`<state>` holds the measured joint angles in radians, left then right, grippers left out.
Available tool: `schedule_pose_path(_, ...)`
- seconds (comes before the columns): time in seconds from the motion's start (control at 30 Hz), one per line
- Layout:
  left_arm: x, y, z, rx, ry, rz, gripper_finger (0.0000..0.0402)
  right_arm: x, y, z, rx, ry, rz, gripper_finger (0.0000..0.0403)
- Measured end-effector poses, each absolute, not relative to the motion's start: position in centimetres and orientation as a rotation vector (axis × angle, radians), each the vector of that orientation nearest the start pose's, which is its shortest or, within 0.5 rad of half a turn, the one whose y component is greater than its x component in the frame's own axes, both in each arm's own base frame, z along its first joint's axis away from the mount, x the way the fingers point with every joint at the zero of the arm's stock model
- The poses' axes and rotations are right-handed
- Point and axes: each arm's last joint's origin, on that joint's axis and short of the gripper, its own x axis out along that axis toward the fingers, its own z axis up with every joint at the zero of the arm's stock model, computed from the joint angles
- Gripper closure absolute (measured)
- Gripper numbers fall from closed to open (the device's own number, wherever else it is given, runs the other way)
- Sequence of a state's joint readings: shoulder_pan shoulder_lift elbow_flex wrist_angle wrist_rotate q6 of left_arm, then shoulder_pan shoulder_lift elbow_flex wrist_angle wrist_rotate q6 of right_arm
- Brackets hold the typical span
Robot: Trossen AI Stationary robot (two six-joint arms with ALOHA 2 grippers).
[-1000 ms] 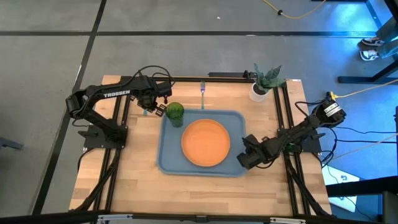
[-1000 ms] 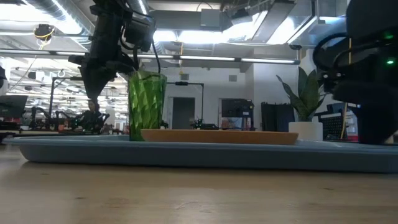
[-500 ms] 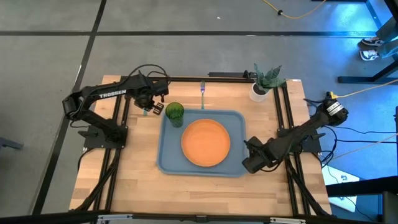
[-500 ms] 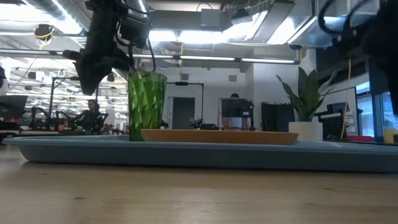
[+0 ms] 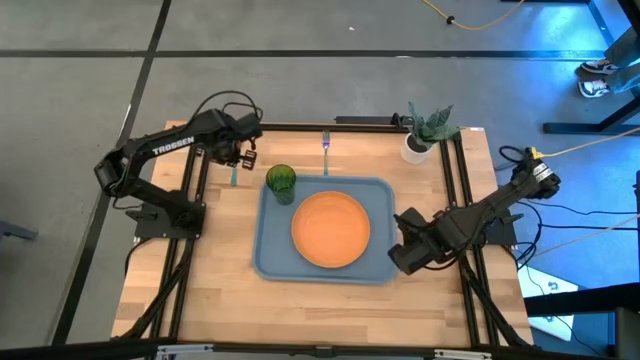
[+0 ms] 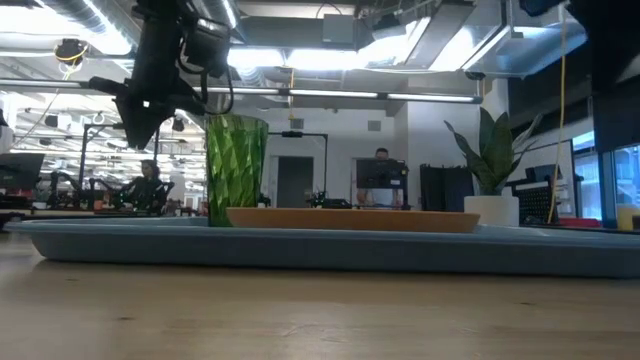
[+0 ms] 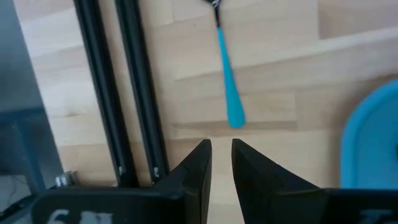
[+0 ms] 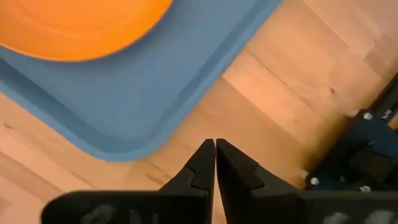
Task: Pick and place plate/cup/fork/spoon on tray
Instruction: Put the blue spoon on the blue tray to the right of the orange plate
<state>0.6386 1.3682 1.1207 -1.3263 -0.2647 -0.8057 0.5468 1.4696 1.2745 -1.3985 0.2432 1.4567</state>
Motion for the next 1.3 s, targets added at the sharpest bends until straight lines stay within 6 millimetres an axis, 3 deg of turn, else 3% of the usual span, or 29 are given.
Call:
schedule_pose_path(0.33, 17.4, 14.0, 26.5, -0.868, 1.187, 1.340, 0.0345, 22.4, 11.2, 29.5, 0.598, 1.218, -0.752, 0.0382)
schedule_pose_path(0.6, 17.3, 14.9, 26.5, -0.903, 1.116, 1.349, 0.0345, 24.1, 8.4, 30.4, 0.583, 1.202, -0.722, 0.0382)
schedule_pose_path(0.93, 16.9, 16.0, 26.5, -0.958, 1.059, 1.363, 0.0345, 27.0, 1.3, 30.9, 0.577, 1.053, -0.751, 0.0382)
schedule_pose_path(1.3, 16.8, 16.0, 26.5, -0.985, 1.041, 1.381, 0.0345, 31.6, -8.6, 33.6, 0.507, 0.596, -0.358, 0.0382)
